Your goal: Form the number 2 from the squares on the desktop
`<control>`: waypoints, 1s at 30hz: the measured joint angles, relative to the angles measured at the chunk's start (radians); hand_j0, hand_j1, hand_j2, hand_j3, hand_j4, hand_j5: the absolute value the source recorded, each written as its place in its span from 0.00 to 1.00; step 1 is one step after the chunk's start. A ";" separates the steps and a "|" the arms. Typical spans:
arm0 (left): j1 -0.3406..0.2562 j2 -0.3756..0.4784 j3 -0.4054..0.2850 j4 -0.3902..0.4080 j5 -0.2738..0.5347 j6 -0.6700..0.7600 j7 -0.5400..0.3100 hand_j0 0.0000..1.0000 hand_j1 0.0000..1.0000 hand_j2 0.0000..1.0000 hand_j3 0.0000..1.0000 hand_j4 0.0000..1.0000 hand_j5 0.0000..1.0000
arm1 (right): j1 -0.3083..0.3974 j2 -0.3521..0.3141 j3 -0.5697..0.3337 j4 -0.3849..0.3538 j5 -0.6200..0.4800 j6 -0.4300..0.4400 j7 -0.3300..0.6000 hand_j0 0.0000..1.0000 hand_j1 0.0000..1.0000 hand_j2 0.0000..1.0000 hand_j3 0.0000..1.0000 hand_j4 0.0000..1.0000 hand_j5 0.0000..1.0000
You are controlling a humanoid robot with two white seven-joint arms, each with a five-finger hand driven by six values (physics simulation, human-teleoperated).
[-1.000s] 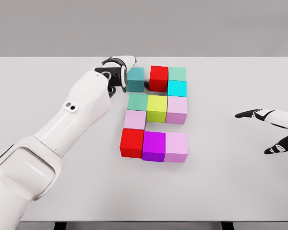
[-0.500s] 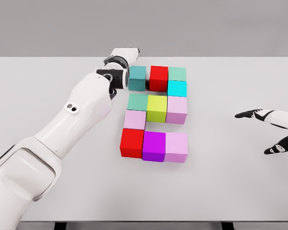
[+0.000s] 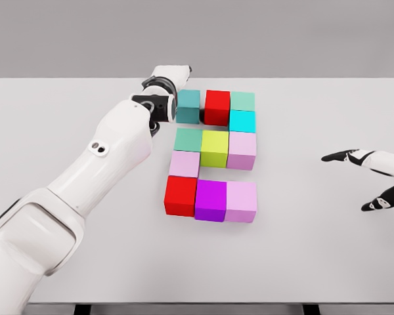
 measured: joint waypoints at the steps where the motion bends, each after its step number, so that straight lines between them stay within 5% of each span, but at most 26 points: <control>1: 0.005 0.000 0.000 -0.002 0.001 0.001 0.000 1.00 1.00 1.00 1.00 1.00 1.00 | 0.000 0.001 0.000 0.000 0.000 0.000 0.000 1.00 1.00 1.00 1.00 1.00 1.00; 11: 0.041 0.004 0.005 -0.035 0.010 0.008 -0.002 1.00 1.00 1.00 1.00 1.00 1.00 | 0.000 0.004 0.000 0.001 0.004 0.000 0.000 1.00 1.00 1.00 1.00 1.00 1.00; 21: 0.064 0.125 0.010 -0.146 0.037 0.005 -0.007 1.00 1.00 1.00 1.00 1.00 1.00 | 0.000 0.004 0.000 0.002 0.005 0.000 0.000 1.00 1.00 1.00 1.00 1.00 1.00; 30: 0.017 0.323 -0.037 -0.270 0.230 -0.001 -0.135 1.00 1.00 1.00 1.00 1.00 1.00 | 0.000 0.003 0.000 0.003 0.007 0.000 0.000 1.00 1.00 1.00 1.00 1.00 1.00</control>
